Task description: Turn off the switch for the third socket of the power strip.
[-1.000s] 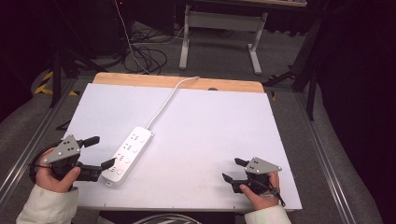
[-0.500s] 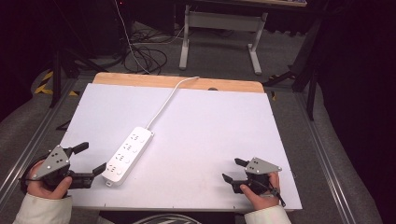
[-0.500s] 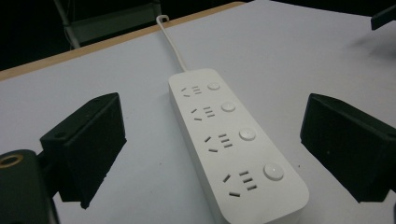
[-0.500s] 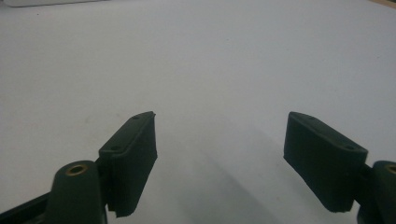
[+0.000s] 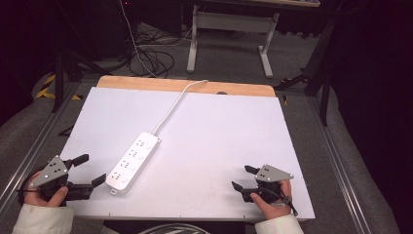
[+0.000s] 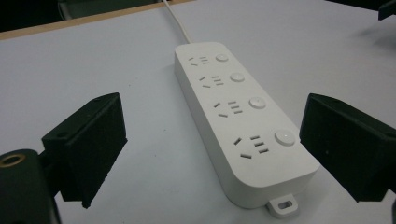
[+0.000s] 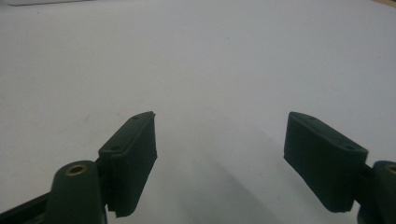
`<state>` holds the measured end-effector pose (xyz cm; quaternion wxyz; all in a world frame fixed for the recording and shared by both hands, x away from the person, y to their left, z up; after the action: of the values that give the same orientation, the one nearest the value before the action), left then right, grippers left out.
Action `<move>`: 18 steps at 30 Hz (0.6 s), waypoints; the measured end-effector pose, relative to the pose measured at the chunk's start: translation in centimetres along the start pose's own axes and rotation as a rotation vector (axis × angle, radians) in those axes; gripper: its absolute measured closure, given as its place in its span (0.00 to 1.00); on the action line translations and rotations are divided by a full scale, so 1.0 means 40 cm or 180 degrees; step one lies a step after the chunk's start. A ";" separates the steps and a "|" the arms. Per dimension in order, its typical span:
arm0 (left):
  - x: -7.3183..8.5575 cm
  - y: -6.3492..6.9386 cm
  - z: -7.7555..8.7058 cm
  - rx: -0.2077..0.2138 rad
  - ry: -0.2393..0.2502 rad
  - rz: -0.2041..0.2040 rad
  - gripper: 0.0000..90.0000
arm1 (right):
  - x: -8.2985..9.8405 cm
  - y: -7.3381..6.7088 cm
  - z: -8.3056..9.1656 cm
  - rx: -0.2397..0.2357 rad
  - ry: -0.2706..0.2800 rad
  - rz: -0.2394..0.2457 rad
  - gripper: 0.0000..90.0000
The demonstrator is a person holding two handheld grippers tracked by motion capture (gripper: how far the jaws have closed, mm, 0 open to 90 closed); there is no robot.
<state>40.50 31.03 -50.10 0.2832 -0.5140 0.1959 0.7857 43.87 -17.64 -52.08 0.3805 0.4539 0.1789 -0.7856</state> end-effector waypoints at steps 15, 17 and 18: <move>0.011 0.007 -0.004 0.0008 0.0012 -0.0021 0.09 | 0.001 0.001 -0.002 -0.0006 -0.0010 0.0006 0.28; 0.011 0.012 -0.007 0.0014 -0.0003 -0.0016 0.09 | 0.000 0.001 -0.002 -0.0007 -0.0004 0.0000 0.28; 0.011 0.014 -0.008 0.0036 -0.0025 -0.0020 0.09 | 0.000 0.001 -0.002 -0.0009 -0.0003 -0.0002 0.28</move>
<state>40.21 30.50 -50.63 0.2894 -0.5099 0.1976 0.7856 43.92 -17.63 -52.12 0.3810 0.4530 0.1800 -0.7857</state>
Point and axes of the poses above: each handheld gripper's, and its own axes: z roughly backward along the jaws, x roughly out of its underside, y roughly to its right, the point moved 7 cm from there along -z, roughly forward along the jaws, and after that the axes turned 1 degree about x, right-handed, at the moved point
